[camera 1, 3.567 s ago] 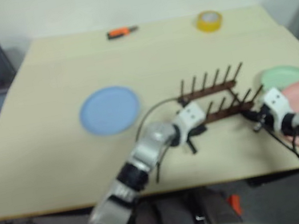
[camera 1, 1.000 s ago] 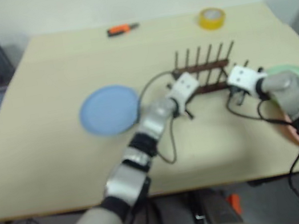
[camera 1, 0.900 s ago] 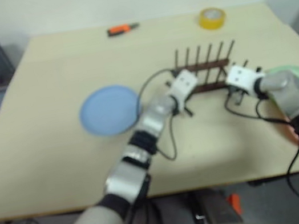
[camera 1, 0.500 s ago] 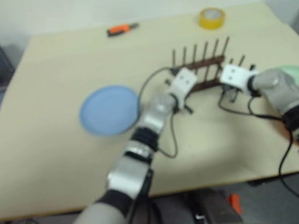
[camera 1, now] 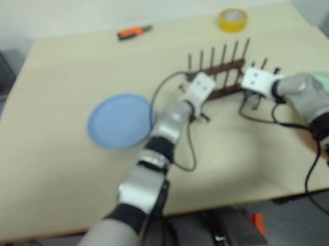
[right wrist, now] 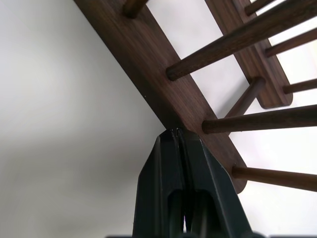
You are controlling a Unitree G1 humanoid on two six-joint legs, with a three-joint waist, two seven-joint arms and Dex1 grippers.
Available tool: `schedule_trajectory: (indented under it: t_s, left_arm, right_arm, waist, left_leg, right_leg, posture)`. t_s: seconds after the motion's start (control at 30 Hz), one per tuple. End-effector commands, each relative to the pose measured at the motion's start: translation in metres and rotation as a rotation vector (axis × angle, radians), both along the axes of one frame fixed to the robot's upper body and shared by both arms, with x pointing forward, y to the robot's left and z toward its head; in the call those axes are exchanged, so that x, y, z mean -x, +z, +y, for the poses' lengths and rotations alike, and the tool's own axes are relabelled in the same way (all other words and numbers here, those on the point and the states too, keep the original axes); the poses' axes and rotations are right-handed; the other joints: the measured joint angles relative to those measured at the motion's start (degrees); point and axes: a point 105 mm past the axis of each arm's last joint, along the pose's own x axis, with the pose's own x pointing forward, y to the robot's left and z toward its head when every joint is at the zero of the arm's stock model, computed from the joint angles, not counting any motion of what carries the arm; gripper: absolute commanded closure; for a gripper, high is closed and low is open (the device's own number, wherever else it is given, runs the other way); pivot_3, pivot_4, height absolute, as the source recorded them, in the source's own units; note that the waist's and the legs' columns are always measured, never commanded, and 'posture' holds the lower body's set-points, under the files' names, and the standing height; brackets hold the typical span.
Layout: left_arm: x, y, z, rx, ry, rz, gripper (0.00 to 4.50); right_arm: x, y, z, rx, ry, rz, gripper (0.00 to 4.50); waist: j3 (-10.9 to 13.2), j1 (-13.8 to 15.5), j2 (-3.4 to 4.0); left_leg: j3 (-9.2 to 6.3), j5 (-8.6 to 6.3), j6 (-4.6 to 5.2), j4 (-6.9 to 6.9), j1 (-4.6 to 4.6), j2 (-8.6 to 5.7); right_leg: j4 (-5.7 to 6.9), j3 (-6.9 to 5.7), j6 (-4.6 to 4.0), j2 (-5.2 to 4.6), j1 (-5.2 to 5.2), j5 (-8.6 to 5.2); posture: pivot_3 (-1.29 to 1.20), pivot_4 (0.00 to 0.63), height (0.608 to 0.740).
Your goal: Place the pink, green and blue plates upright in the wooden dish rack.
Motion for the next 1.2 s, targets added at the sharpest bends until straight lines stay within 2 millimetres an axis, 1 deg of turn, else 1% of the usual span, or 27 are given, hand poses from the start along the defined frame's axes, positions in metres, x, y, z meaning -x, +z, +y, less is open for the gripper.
schedule_trajectory:
  t_s: [0.03, 0.23, 0.3, 0.37, 0.43, 0.5, 0.57, 0.67, 0.77, 0.83, 0.9, 0.93, 1.0, 1.07, 1.2]
  left_arm:
    - [-0.006, 0.014, 0.002, 0.01, 0.017, -0.052, 4.5]
    - [-0.007, 0.015, 0.002, 0.01, 0.023, -0.066, 4.5]
    - [-0.006, 0.017, 0.002, 0.011, 0.007, -0.073, 4.5]
    - [-0.002, 0.02, 0.0, 0.022, -0.039, -0.062, 4.5]
    - [0.004, 0.027, 0.0, 0.046, -0.098, -0.049, 4.5]
    - [0.011, 0.038, 0.004, 0.071, -0.145, -0.049, 4.5]
    - [0.023, 0.052, 0.012, 0.093, -0.2, -0.049, 4.5]
    - [0.043, 0.079, 0.027, 0.156, -0.254, -0.037, 4.5]
    - [0.062, 0.098, 0.039, 0.183, -0.306, -0.024, 4.5]
    - [0.068, 0.109, 0.048, 0.187, -0.314, -0.03, 4.13]
    - [0.074, 0.116, 0.052, 0.192, -0.336, -0.025, 3.63]
    - [0.077, 0.118, 0.053, 0.19, -0.352, -0.021, 3.2]
    - [0.085, 0.122, 0.054, 0.181, -0.405, -0.011, 2.55]
    - [0.09, 0.124, 0.055, 0.185, -0.437, 0.004, 1.8]
    - [0.097, 0.121, 0.056, 0.169, -0.505, 0.025, 0.36]
  right_arm:
    - [0.0, 0.018, -0.004, -0.007, 0.004, -0.048, 4.45]
    - [-0.002, 0.017, -0.002, -0.004, 0.002, -0.056, 4.45]
    - [0.001, 0.018, -0.001, -0.009, 0.014, -0.049, 4.45]
    - [0.006, 0.022, 0.001, -0.019, 0.041, -0.039, 4.45]
    - [0.017, 0.029, 0.004, -0.037, 0.09, -0.014, 4.45]
    - [0.032, 0.041, 0.009, -0.062, 0.153, 0.003, 4.45]
    - [0.048, 0.056, 0.01, -0.079, 0.195, 0.008, 4.45]
    - [0.068, 0.08, 0.004, -0.105, 0.202, -0.008, 4.45]
    - [0.087, 0.098, -0.005, -0.123, 0.174, -0.026, 4.45]
    - [0.097, 0.108, -0.013, -0.132, 0.127, -0.039, 4.5]
    - [0.104, 0.114, -0.019, -0.142, 0.086, -0.045, 4.12]
    - [0.108, 0.115, -0.021, -0.149, 0.062, -0.045, 3.87]
    - [0.116, 0.115, -0.029, -0.159, 0.003, -0.039, 3.24]
    - [0.124, 0.112, -0.035, -0.167, -0.046, -0.029, 2.48]
    - [0.141, 0.105, -0.047, -0.215, -0.171, -0.014, 1.09]
  waist:
    - [0.0, 0.0, 0.0]
    - [0.0, 0.0, 0.0]
    - [0.0, 0.0, 0.0]
    - [0.0, 0.0, 0.0]
    - [0.0, 0.1, 0.05]
    - [0.0, 0.1, 0.09]
    - [0.0, 0.0, 0.11]
    - [0.0, 0.1, 0.14]
    - [0.0, 0.2, 0.13]
    - [0.0, 0.2, 0.13]
    - [0.0, 0.2, 0.13]
    - [0.0, 0.2, 0.12]
    - [0.0, 0.1, 0.12]
    - [0.0, 0.1, 0.12]
    - [0.0, 0.2, 0.13]
  left_leg:
    - [0.0, 0.0, 0.0, 0.0, 0.0, 0.0]
    - [0.0, 0.0, 0.0, 0.01, 0.01, 0.0]
    - [0.01, 0.0, 0.0, 0.01, 0.01, 0.0]
    - [0.0, 0.0, 0.0, 0.01, 0.01, 0.0]
    - [-0.01, 0.0, 0.0, 0.0, 0.0, 0.0]
    - [-0.01, 0.0, -0.01, -0.02, -0.03, 0.0]
    - [0.03, 0.0, -0.03, -0.02, -0.05, 0.02]
    - [0.04, 0.01, -0.04, 0.01, -0.08, 0.06]
    - [0.0, 0.01, -0.05, 0.05, -0.04, 0.06]
    - [0.01, 0.01, -0.05, 0.11, 0.08, 0.04]
    - [0.02, 0.01, -0.05, 0.13, 0.24, 0.02]
    - [0.01, 0.01, -0.05, 0.13, 0.33, 0.02]
    - [0.03, 0.02, -0.05, 0.15, 0.46, 0.02]
    - [0.0, 0.02, -0.05, 0.15, 0.45, 0.03]
    - [0.02, 0.01, -0.04, 0.12, 0.41, 0.03]
  right_leg:
    - [0.0, 0.01, 0.0, 0.0, 0.0, 0.0]
    - [0.03, 0.01, 0.0, 0.0, 0.0, 0.0]
    - [0.03, 0.01, 0.0, 0.0, 0.0, 0.0]
    - [0.03, 0.0, 0.0, 0.0, 0.0, 0.0]
    - [0.03, -0.01, 0.0, 0.01, 0.0, 0.0]
    - [0.01, -0.01, 0.0, 0.01, -0.02, 0.0]
    - [0.02, 0.03, -0.01, 0.01, -0.06, 0.0]
    - [0.11, 0.04, -0.02, 0.03, -0.13, -0.01]
    - [0.25, 0.02, -0.04, 0.01, -0.13, -0.03]
    - [0.38, 0.03, -0.06, -0.02, -0.06, -0.04]
    - [0.45, 0.04, -0.06, -0.05, 0.05, -0.05]
    - [0.46, 0.04, -0.07, -0.06, 0.13, -0.05]
    - [0.51, 0.07, -0.07, -0.06, 0.2, -0.05]
    - [0.53, 0.04, -0.09, -0.06, 0.2, -0.07]
    - [0.51, 0.07, -0.13, -0.05, 0.17, -0.09]
  posture:
    - [0.0, 0.15, 0.74]
    - [0.0, 0.15, 0.74]
    - [0.0, 0.15, 0.74]
    - [0.0, 0.15, 0.74]
    - [0.0, 0.15, 0.74]
    - [0.0, 0.15, 0.74]
    - [0.0, 0.15, 0.74]
    - [0.0, 0.15, 0.74]
    - [0.0, 0.15, 0.74]
    - [0.0, 0.15, 0.74]
    - [0.0, 0.15, 0.74]
    - [0.0, 0.15, 0.74]
    - [0.0, 0.15, 0.74]
    - [0.0, 0.15, 0.74]
    - [0.0, 0.15, 0.74]
